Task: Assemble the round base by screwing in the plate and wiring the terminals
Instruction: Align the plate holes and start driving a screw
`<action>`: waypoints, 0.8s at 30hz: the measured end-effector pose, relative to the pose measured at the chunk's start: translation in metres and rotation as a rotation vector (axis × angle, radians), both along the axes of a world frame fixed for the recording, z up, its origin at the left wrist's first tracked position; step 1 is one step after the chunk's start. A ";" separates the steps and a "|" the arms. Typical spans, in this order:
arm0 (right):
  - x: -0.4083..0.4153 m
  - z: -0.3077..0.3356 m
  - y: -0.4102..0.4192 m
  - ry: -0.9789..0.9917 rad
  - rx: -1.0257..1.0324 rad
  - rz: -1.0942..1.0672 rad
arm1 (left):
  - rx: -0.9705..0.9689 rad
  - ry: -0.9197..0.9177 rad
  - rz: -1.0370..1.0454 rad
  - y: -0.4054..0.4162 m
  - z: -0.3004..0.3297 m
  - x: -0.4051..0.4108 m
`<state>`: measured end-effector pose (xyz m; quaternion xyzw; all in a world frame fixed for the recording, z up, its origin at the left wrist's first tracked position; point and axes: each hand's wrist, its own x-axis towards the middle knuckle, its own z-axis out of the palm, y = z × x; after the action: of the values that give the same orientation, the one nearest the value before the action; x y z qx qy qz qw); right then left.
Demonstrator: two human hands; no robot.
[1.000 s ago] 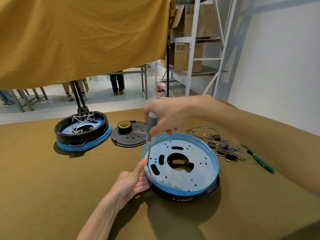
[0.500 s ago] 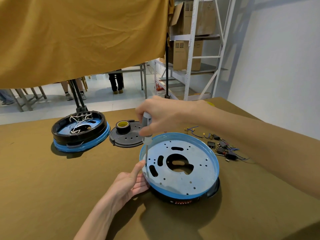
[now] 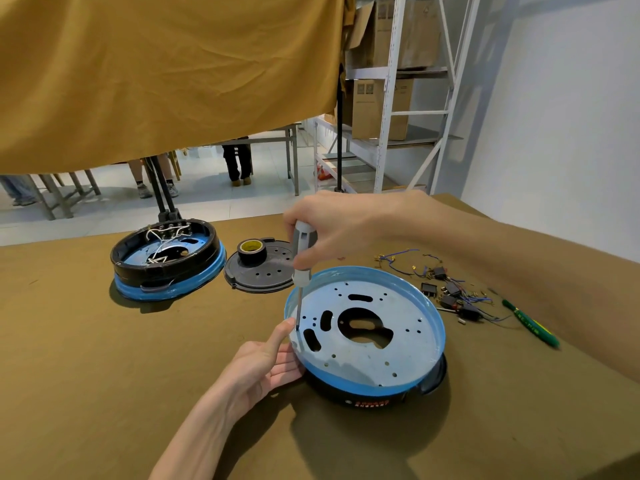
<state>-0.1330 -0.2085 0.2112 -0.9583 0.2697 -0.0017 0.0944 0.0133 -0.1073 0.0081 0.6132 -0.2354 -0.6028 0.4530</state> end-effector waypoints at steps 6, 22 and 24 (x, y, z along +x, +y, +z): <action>0.002 -0.013 -0.001 -0.092 -0.126 -0.037 | 0.002 0.005 -0.013 -0.002 -0.005 0.001; 0.005 -0.005 -0.001 -0.038 -0.066 0.043 | -0.003 -0.010 -0.019 -0.004 -0.008 0.002; 0.008 -0.010 -0.001 -0.042 -0.152 0.016 | -0.002 -0.002 -0.024 -0.003 -0.008 0.002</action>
<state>-0.1250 -0.2099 0.2013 -0.9646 0.2589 -0.0415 0.0271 0.0154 -0.1105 0.0000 0.6105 -0.2436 -0.6074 0.4462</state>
